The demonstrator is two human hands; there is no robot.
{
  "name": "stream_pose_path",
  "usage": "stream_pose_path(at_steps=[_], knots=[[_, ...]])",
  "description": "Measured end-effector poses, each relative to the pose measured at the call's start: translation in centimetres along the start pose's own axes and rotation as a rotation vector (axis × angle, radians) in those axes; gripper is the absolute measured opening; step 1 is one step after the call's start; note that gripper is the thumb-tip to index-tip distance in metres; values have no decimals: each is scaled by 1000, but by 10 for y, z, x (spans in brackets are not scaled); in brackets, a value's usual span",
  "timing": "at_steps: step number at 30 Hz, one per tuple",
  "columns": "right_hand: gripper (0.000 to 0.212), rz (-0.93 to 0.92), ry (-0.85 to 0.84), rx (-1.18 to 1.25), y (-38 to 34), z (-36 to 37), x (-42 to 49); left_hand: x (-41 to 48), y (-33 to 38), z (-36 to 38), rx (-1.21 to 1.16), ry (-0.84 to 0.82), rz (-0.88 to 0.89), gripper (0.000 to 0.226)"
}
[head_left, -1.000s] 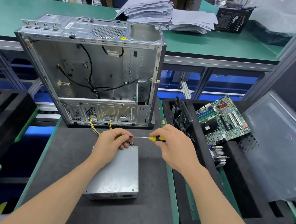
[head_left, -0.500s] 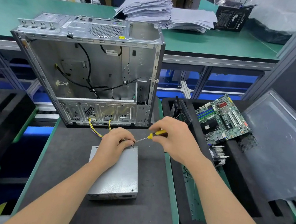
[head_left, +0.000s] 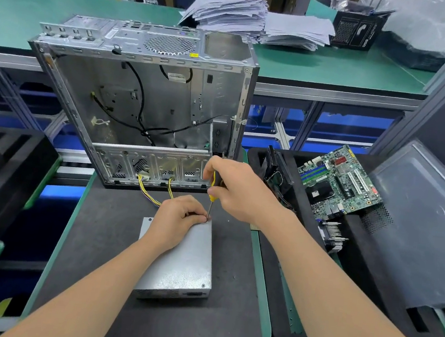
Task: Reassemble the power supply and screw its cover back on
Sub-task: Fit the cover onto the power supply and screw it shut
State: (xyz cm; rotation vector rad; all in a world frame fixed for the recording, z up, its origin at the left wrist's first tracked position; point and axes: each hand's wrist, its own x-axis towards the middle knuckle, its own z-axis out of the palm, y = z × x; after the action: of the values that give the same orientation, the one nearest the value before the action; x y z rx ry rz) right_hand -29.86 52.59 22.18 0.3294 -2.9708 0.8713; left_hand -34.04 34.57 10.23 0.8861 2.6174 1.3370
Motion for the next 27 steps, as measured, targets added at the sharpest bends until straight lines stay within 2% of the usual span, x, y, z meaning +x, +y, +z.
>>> stream_pose_path(at_steps=[9,14,18,24,27], knots=[[27,-54,-57,-28,-2,1,6,0,-3,-6,5,-36,24,24],[28,-133,-166,-78,-4,-4,6,-1,-4,-6,28,-41,9,30],[16,-119,-122,-183,-9,-3,10,-1,-1,-7,12,-26,-20,30],[56,165,22,-366,-18,6,18,-4,-1,-2,-9,5,-48,16],[59,161,41,-459,-26,9,20,-5,-1,0,-21,24,-34,10]])
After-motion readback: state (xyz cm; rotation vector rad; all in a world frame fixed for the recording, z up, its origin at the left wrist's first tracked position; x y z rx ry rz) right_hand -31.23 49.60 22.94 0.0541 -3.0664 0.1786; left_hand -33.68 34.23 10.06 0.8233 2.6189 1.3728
